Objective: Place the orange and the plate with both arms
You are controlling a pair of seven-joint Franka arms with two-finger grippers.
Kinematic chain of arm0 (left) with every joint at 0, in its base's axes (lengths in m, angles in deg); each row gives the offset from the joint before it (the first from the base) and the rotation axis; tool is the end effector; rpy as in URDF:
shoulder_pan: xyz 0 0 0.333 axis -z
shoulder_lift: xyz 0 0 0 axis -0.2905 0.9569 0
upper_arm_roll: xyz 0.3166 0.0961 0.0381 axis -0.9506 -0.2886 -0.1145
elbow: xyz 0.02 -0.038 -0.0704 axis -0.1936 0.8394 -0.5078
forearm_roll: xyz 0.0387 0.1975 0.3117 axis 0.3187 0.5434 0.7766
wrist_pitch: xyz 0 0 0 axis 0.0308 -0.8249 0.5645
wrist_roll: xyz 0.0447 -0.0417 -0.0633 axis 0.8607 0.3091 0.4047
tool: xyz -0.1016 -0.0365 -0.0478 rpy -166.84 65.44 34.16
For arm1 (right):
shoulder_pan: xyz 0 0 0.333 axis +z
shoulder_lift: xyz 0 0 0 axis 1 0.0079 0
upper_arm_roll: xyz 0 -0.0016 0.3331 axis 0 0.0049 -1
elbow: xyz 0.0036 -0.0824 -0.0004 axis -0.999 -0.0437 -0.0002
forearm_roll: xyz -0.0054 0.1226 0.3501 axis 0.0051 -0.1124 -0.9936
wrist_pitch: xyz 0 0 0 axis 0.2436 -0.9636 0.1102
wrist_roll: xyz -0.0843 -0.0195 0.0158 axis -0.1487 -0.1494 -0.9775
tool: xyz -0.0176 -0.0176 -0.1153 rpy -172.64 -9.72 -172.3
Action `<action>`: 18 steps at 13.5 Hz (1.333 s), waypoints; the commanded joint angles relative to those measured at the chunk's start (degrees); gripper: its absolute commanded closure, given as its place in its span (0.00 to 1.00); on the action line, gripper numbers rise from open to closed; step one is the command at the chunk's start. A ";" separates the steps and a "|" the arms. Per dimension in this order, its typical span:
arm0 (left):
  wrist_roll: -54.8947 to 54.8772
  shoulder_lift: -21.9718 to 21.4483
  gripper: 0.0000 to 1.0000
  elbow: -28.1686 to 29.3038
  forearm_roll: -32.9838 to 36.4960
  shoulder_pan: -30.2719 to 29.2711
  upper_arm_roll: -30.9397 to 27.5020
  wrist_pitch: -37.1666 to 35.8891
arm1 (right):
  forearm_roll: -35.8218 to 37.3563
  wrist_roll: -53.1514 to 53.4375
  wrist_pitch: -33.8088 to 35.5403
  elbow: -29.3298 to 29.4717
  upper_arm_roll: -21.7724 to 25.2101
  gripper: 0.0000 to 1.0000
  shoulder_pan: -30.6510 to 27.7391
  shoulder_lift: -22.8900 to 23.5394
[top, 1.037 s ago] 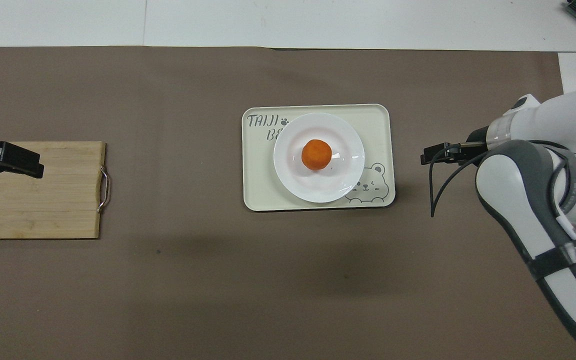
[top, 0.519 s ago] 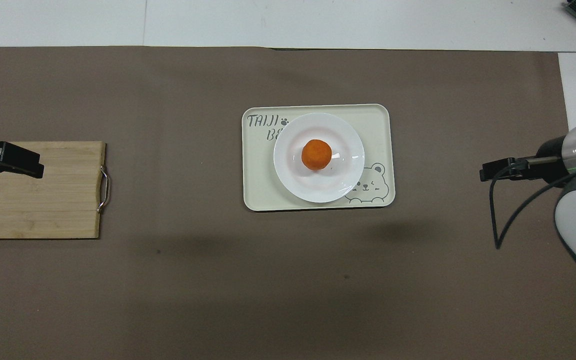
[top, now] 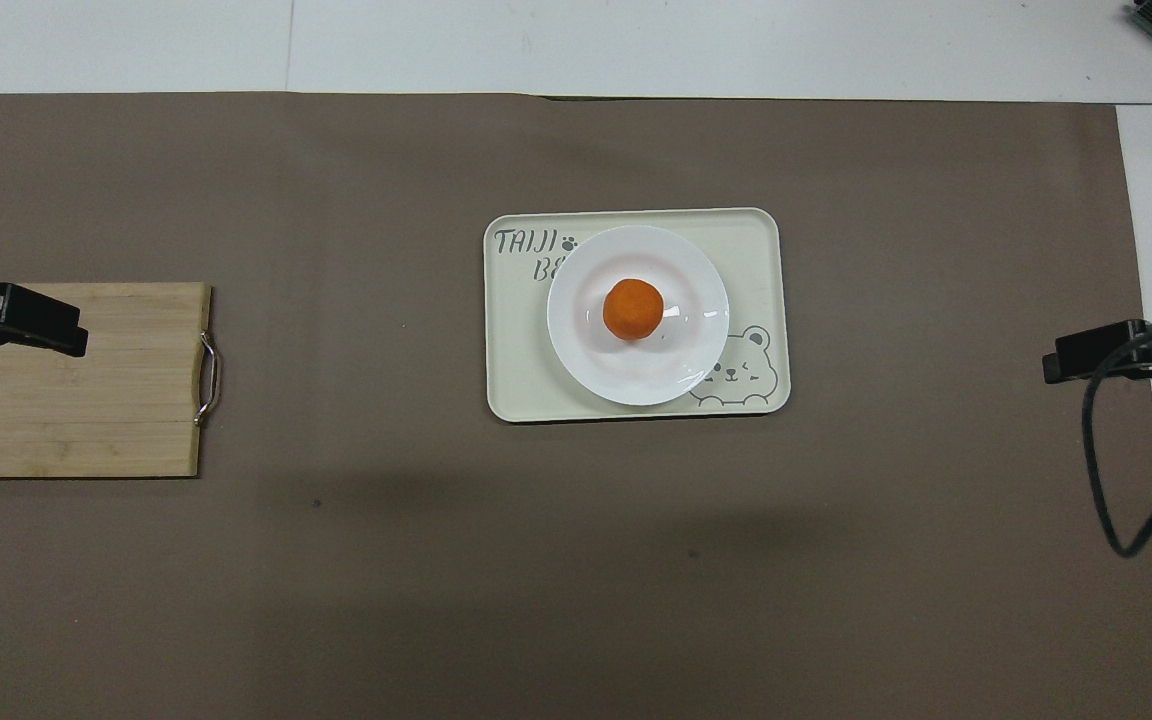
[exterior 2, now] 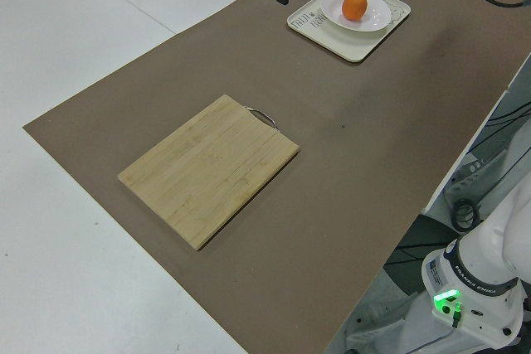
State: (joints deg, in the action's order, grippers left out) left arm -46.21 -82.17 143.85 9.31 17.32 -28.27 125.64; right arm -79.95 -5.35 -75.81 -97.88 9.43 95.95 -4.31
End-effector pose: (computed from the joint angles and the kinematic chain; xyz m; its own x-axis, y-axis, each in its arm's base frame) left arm 0.5288 -0.0280 0.6335 0.9941 -0.0891 -0.0619 -0.0884 -0.9960 0.0138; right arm 0.4995 -0.0078 0.6503 0.9992 -0.0127 -0.0384 -0.0141 -0.9992 -0.0363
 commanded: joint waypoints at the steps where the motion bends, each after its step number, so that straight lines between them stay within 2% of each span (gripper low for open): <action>1: -0.39 0.07 0.00 -0.56 0.88 -0.17 0.17 -1.04 | 0.42 0.68 3.01 -0.17 0.62 0.00 -0.86 -0.89; 5: -0.39 -0.02 0.00 -0.56 0.88 -0.17 0.17 -1.04 | 1.29 -2.48 2.49 -1.93 1.06 0.00 -1.04 -2.03; 9: -0.39 0.07 0.00 -0.56 0.88 -0.17 0.17 -1.04 | 2.44 -2.83 -0.05 -0.26 1.33 0.00 -1.13 -1.25; 18: -0.39 -0.02 0.00 -0.56 0.88 -0.17 0.17 -1.04 | 4.28 -5.47 -1.11 -1.05 1.50 0.00 -1.13 -1.69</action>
State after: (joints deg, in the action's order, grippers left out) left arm -46.21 -82.17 143.85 9.31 17.32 -28.27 125.64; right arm -77.17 -9.28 -76.03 -98.03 11.07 95.20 -5.06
